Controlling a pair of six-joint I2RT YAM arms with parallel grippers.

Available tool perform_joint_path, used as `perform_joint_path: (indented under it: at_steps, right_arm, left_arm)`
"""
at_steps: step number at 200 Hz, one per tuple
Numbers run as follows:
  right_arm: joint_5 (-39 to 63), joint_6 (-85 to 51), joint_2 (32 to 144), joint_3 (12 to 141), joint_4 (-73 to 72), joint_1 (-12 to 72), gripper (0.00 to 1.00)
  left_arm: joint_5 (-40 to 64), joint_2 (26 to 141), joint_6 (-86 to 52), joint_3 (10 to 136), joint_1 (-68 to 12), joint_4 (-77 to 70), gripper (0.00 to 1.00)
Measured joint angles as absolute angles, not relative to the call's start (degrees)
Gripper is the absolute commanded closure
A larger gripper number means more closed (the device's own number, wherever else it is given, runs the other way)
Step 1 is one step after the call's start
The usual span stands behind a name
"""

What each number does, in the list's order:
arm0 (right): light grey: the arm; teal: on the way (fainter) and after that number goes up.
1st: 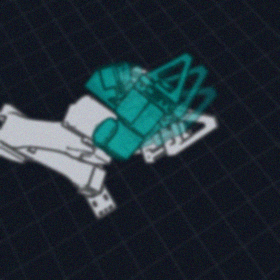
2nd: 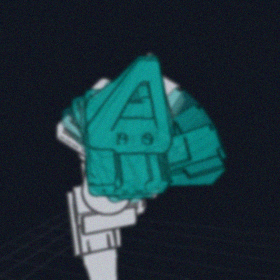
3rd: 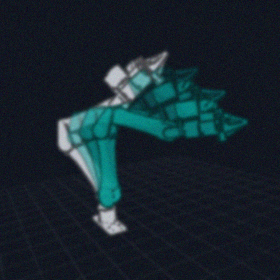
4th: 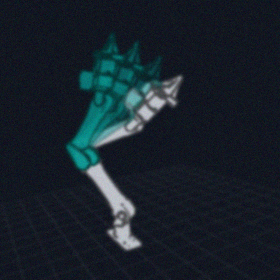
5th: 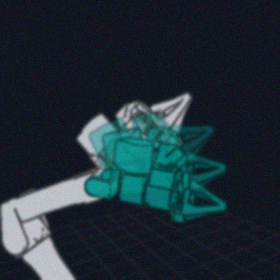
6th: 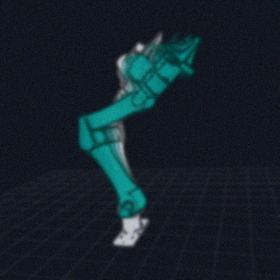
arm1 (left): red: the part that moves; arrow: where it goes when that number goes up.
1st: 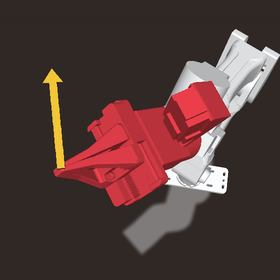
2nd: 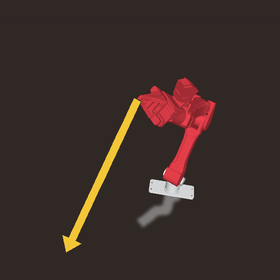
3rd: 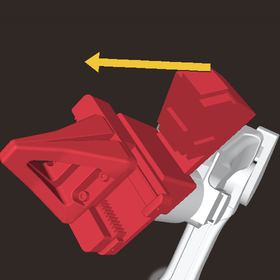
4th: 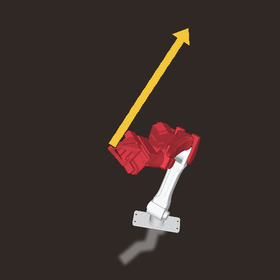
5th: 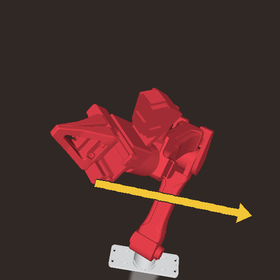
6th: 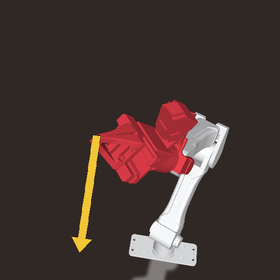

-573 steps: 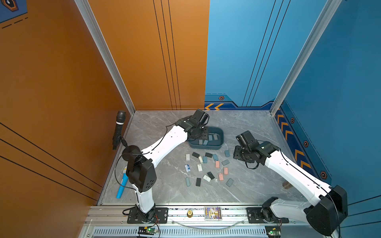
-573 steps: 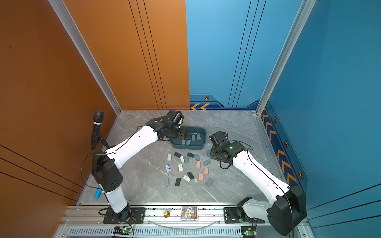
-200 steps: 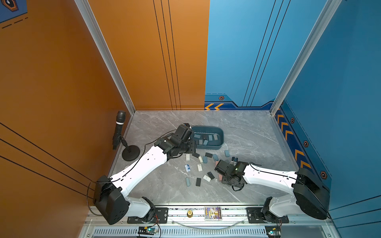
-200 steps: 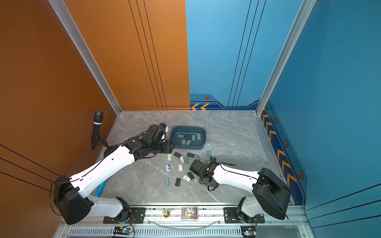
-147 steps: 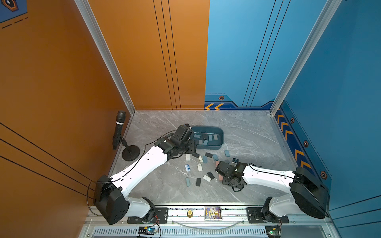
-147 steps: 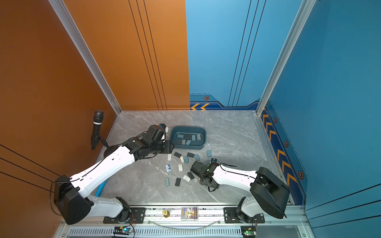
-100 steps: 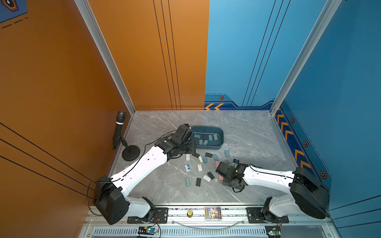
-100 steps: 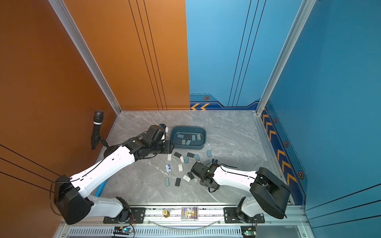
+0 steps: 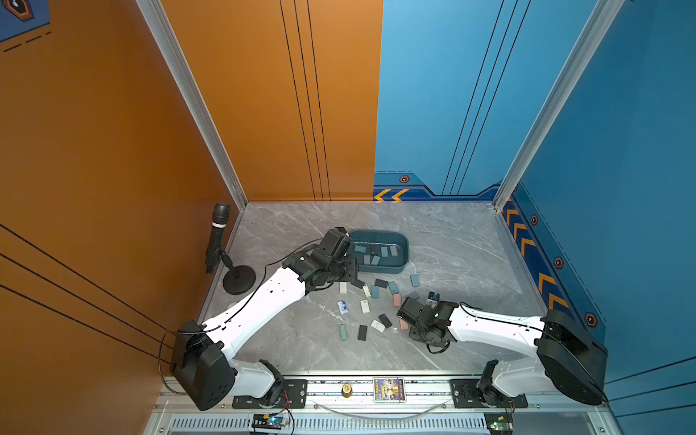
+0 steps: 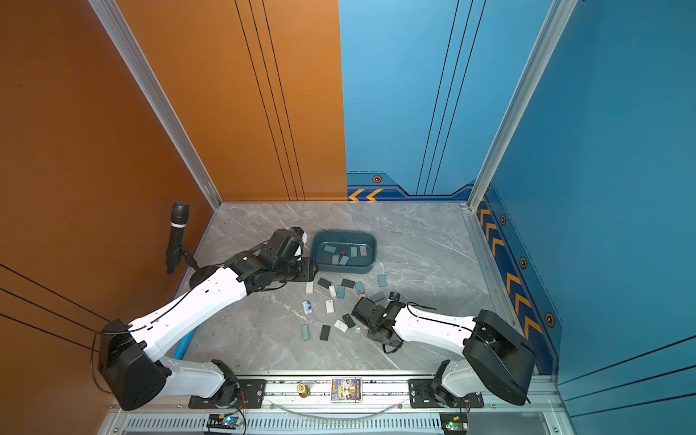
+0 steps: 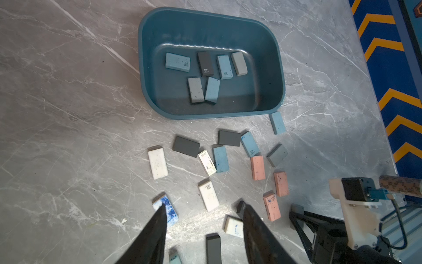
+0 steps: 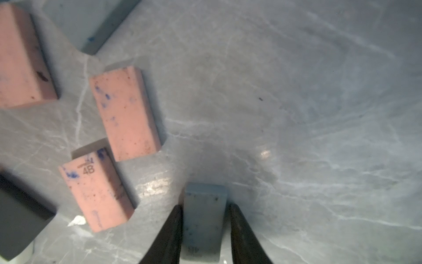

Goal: Put the eraser in the storage box
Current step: Pick up the eraser from the center of the board.

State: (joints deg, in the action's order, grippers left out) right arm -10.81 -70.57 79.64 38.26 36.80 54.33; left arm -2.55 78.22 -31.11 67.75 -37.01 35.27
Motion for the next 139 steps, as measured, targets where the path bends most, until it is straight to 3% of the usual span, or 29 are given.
perform_joint_path:
  at_steps: [95, 139]
  right_arm:
    - [-9.3, -70.4, 78.0, 37.6, 36.7, 53.2, 0.8]
    - [-9.2, -70.3, 75.5, 37.6, 38.0, 52.8, 0.81]
  left_arm:
    - [-1.9, 78.3, -31.1, 67.1, -36.7, 34.7, 0.46]
    - [-1.6, 78.3, -31.1, 65.4, -36.0, 34.0, 0.46]
